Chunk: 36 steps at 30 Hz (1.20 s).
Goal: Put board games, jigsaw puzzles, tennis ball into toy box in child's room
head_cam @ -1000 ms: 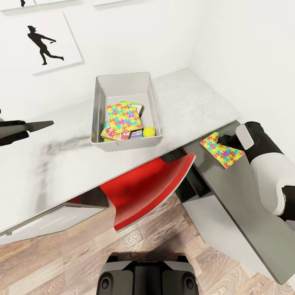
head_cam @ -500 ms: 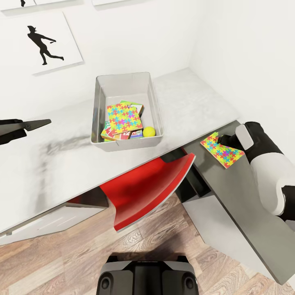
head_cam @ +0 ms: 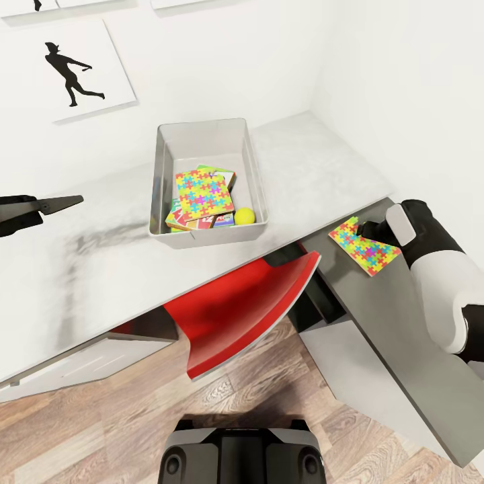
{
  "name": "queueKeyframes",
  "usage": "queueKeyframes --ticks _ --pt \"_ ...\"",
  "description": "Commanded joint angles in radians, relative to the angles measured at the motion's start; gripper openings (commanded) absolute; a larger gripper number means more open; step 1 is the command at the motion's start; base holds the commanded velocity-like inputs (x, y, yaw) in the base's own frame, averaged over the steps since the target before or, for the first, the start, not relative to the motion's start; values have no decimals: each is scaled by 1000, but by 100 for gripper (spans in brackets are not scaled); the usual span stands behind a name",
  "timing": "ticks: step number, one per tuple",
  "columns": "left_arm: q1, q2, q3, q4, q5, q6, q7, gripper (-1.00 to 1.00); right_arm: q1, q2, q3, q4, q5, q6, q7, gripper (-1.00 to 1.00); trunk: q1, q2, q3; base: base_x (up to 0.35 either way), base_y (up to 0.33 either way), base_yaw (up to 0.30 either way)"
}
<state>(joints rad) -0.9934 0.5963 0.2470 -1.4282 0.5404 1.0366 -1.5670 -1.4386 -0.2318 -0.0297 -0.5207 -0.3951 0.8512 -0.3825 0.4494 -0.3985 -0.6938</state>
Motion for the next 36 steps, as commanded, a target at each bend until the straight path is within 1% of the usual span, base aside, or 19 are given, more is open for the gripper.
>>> queueKeyframes --ticks 1,6,25,36 --pt "-1 0 -1 0 0 11 -4 100 0 0 -1 -1 -15 2 -8 100 1 -1 -1 0 0 0" --pt "-1 0 0 0 0 11 -4 100 0 -1 -1 0 -15 2 -8 100 1 -1 -1 -34 0 0" --pt "-1 0 0 0 -1 11 -4 100 0 -1 -1 1 -14 3 -5 100 1 -1 -1 -172 0 0" --pt "-1 0 0 0 0 11 -4 100 0 -1 -1 1 -14 3 -4 100 1 -1 -1 -25 0 0"
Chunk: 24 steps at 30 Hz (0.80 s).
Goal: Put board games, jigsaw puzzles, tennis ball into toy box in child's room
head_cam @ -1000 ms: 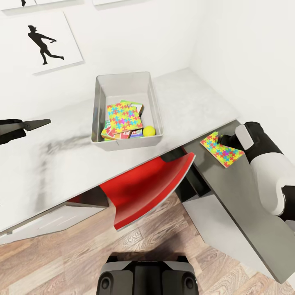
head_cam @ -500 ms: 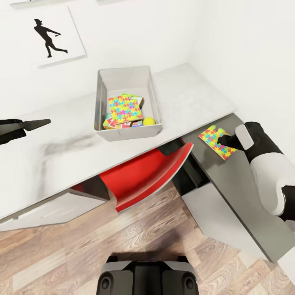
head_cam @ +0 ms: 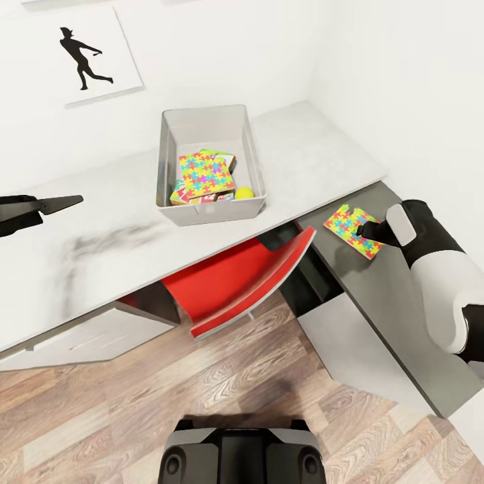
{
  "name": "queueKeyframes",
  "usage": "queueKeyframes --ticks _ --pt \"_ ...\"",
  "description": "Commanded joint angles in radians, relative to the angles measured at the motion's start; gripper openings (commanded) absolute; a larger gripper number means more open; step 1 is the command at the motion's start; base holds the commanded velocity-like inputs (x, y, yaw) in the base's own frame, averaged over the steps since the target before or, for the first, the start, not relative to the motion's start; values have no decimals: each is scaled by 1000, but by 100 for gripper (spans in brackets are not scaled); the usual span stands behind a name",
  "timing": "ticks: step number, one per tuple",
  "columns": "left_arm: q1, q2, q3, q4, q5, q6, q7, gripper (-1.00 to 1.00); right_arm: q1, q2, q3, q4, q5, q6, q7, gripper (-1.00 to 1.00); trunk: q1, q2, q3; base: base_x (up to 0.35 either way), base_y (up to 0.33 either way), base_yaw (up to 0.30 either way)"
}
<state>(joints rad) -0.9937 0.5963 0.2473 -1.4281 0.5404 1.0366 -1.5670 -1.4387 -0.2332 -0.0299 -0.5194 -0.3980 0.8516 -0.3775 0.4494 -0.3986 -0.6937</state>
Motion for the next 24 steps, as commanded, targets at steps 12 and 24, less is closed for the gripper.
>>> queueKeyframes --ticks 12,24 --pt "-1 0 0 0 0 11 -4 100 0 -2 -1 -1 -11 4 -5 100 1 -1 -1 -82 0 0" --pt "-1 0 0 0 0 11 -4 100 0 -5 -1 -1 -11 4 -5 100 1 -1 -1 -71 0 0"
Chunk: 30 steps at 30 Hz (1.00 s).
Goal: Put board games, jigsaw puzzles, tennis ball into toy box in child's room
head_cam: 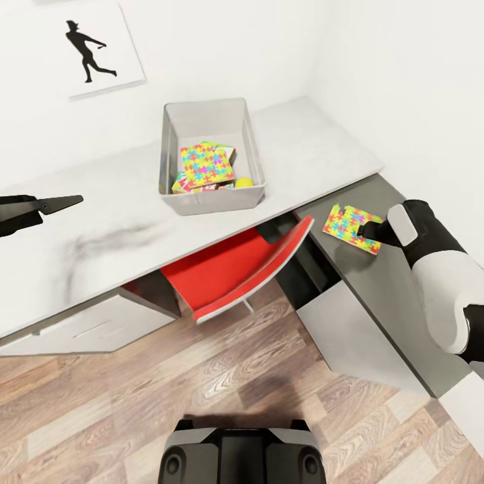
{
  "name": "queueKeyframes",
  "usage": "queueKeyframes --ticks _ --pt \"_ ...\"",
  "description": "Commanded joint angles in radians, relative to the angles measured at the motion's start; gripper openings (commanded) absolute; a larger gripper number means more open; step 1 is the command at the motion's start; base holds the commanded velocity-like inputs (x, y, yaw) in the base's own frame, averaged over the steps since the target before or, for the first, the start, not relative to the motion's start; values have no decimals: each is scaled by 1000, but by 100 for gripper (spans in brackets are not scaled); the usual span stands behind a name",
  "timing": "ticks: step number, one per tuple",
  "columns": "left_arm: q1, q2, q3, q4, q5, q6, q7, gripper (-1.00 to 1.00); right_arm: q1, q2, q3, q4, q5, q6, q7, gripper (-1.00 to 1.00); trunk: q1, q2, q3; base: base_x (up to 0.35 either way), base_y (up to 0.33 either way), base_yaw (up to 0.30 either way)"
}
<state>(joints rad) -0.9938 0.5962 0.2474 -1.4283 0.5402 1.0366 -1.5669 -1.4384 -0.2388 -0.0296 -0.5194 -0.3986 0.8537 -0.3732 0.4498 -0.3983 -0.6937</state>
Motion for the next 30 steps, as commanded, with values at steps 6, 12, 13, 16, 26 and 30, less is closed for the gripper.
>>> queueKeyframes --ticks 6,12,13,16,26,30 --pt "-1 0 0 0 0 11 -4 100 0 -2 -1 -2 -11 2 -9 100 0 -2 -1 -167 0 0" --pt "-1 0 0 0 0 11 -4 100 0 -3 -1 -2 -11 2 -9 100 0 -2 -1 -99 0 0" --pt "-1 0 0 0 0 11 -4 100 0 -3 -1 -2 -11 2 -9 100 0 -2 -1 -96 0 0" --pt "-1 0 0 0 0 11 -4 100 0 -3 -1 -2 -11 2 -9 100 0 -2 -1 -55 0 0" --pt "-2 0 0 0 1 11 -4 100 0 -4 -2 -2 -11 2 -9 100 0 -2 -1 -11 0 0" --pt "-2 0 0 0 1 11 -4 100 0 -7 -3 -2 -11 2 -9 100 0 -2 -1 -1 0 0"
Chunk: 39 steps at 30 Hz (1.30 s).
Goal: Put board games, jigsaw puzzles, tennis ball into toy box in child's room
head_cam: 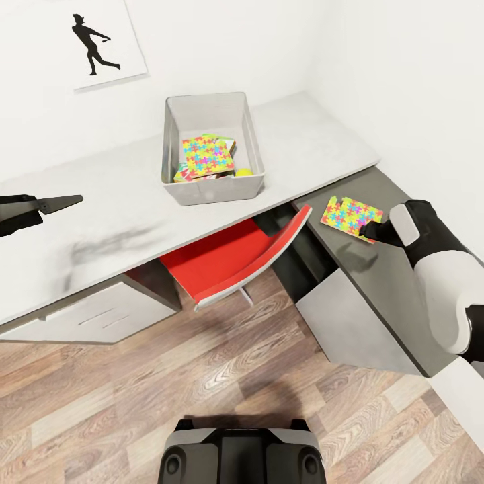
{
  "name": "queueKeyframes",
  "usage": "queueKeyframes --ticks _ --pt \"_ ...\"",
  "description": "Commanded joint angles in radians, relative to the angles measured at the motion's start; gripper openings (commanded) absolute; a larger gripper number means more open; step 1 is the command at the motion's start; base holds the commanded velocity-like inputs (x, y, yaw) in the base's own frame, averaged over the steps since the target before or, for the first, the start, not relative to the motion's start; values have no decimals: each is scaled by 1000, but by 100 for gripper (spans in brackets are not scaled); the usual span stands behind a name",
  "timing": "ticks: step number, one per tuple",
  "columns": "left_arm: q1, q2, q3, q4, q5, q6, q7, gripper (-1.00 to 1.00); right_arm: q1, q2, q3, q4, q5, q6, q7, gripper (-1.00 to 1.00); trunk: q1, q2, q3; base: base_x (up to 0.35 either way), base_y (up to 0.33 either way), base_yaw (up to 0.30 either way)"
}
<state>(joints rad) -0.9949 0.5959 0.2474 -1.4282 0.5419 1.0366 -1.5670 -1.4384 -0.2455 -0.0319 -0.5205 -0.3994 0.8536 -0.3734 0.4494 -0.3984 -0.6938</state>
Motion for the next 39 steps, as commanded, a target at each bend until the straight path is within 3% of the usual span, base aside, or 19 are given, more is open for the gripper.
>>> queueKeyframes --ticks 1,29,39 --pt "-1 1 0 0 0 11 -4 100 0 -1 -1 -1 -10 2 -9 100 1 -2 -1 0 0 0" --pt "-1 1 0 0 0 11 -4 100 0 -1 -3 -6 -13 8 -7 100 1 -2 38 3 0 0" --pt "-1 1 0 0 0 11 -4 100 0 -3 -4 -6 -15 9 -7 100 1 -2 40 168 72 0"
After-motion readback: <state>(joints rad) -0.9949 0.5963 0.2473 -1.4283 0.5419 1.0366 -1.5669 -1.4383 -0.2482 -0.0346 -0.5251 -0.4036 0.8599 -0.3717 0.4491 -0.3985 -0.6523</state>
